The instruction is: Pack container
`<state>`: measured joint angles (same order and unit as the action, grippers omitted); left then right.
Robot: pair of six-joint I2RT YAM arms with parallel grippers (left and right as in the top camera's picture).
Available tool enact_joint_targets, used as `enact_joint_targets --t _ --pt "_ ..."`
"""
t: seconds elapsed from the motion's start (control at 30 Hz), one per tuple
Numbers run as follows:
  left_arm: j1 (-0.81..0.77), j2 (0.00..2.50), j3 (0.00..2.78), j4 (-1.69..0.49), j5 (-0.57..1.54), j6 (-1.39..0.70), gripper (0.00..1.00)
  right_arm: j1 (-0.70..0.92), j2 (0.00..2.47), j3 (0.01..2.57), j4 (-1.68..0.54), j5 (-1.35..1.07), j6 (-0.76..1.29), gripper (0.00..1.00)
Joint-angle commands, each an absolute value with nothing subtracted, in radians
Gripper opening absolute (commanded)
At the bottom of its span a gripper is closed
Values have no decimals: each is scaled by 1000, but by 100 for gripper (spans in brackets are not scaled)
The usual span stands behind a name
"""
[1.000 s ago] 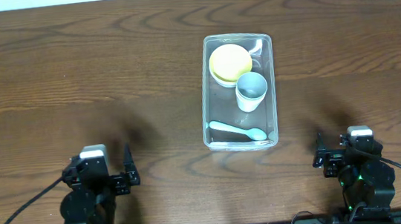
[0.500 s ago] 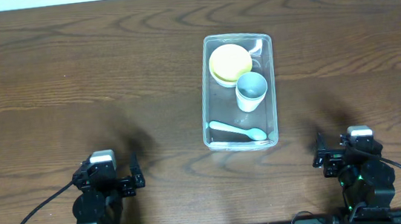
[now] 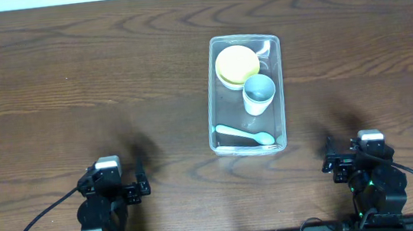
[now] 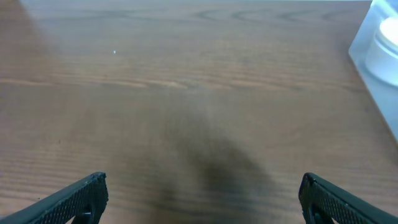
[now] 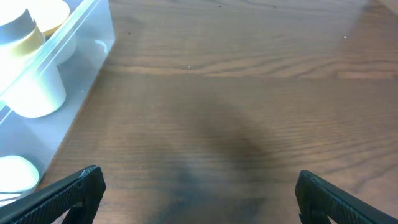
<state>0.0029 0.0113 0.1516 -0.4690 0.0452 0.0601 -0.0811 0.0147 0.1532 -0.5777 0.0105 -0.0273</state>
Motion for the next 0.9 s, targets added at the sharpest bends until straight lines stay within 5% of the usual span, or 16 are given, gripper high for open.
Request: enact_joint_targets --t 0.0,0.87 --pt "1 4 146 -479 44 67 98 -85 7 150 -575 3 -39 99" --pt "1 4 146 -489 44 67 98 -85 7 150 -575 3 -39 99"
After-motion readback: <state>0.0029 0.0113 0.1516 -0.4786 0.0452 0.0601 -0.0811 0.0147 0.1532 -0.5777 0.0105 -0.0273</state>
